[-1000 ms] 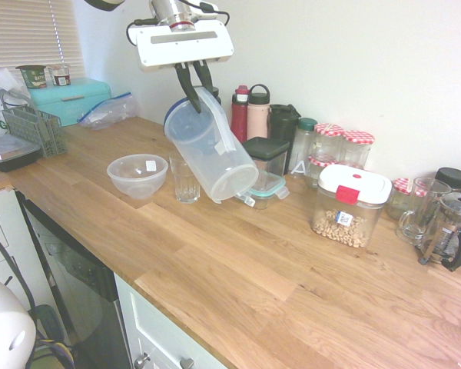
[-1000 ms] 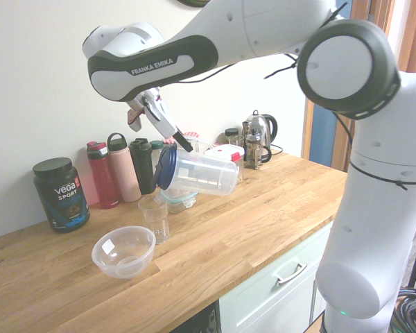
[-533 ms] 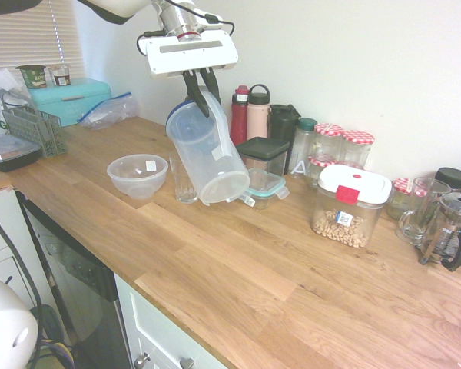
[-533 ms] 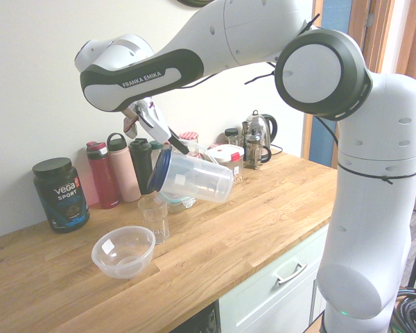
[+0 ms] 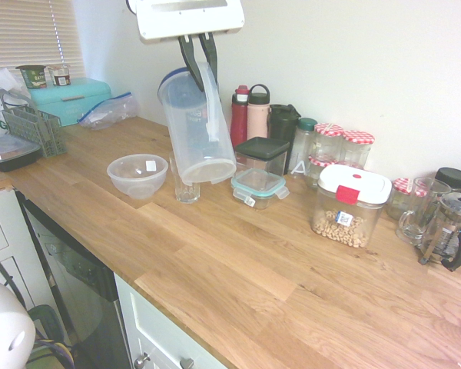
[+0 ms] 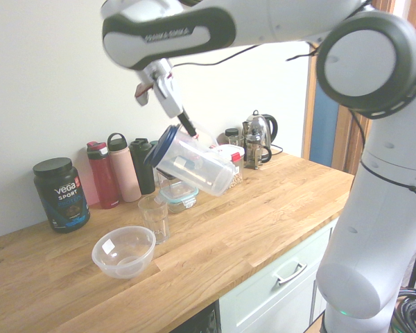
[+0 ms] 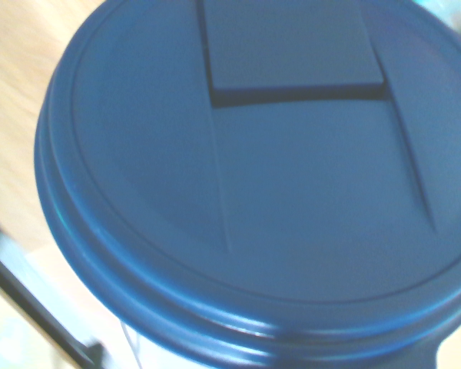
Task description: Pour me some water
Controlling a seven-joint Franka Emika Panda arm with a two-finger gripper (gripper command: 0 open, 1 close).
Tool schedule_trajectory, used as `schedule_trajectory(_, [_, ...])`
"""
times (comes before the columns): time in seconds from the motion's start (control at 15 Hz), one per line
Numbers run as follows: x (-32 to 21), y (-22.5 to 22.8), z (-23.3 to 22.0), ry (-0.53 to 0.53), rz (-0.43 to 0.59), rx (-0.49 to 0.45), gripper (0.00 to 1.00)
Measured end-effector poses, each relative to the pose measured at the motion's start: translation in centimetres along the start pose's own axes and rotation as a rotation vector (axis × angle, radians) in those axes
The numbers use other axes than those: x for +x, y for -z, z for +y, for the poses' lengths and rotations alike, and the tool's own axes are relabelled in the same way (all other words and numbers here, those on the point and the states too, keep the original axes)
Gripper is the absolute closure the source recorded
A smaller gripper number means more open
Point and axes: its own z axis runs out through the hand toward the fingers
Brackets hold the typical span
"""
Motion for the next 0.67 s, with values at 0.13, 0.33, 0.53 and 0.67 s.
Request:
schedule_trajectory(0.13, [-1.7, 0.0, 3.0, -0.103, 0.041, 0.066, 1.0])
schedule_trajectory(0.33, [-1.2, -5.2, 8.1, -0.265, 0.065, 0.143, 1.0])
schedule_trajectory(0.53, [-4.2, -10.8, 13.3, -0.423, 0.043, 0.226, 1.0])
schedule_trajectory(0.67, [-7.7, -12.8, 15.2, -0.521, 0.048, 0.273, 1.0])
